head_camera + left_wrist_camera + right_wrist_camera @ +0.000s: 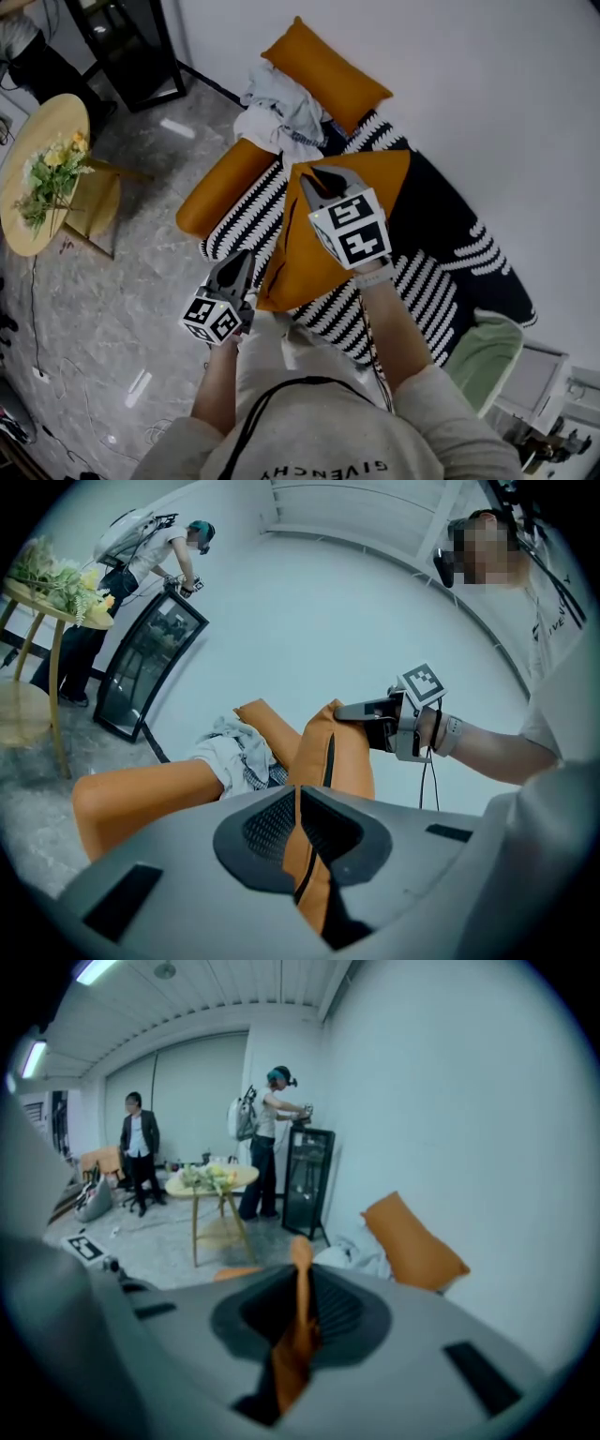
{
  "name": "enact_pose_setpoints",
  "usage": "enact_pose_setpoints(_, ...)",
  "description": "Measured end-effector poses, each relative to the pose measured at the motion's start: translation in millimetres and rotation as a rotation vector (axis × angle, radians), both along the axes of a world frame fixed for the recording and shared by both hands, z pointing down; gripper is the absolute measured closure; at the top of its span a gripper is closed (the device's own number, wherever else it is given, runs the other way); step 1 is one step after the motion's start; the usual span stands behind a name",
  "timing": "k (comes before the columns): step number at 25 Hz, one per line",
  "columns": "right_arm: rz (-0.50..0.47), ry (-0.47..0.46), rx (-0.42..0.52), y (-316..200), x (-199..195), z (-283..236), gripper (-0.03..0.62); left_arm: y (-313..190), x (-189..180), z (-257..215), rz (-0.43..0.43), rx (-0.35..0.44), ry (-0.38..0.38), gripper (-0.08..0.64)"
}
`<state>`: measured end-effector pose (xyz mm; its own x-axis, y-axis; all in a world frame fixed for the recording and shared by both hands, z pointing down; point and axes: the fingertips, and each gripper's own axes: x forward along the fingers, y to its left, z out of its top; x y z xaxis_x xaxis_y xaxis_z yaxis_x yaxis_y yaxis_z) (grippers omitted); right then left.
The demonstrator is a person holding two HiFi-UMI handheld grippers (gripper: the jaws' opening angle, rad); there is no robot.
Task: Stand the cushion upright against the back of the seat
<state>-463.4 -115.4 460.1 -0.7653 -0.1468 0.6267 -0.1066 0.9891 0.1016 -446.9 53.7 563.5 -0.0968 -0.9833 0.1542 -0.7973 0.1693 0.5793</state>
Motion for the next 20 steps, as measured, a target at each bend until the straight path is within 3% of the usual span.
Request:
enact_pose_setpoints(9, 0.235, -0.112, 0.023, -36, 72, -45, 0.545, 16, 23, 12, 0.042, -0.022, 0.016, 0.535)
enact_pose_setpoints(20, 0.567, -0.193, 0.065, -95, 214, -78, 0.546, -14, 53, 34, 0.164, -0.067, 0.043, 0.532)
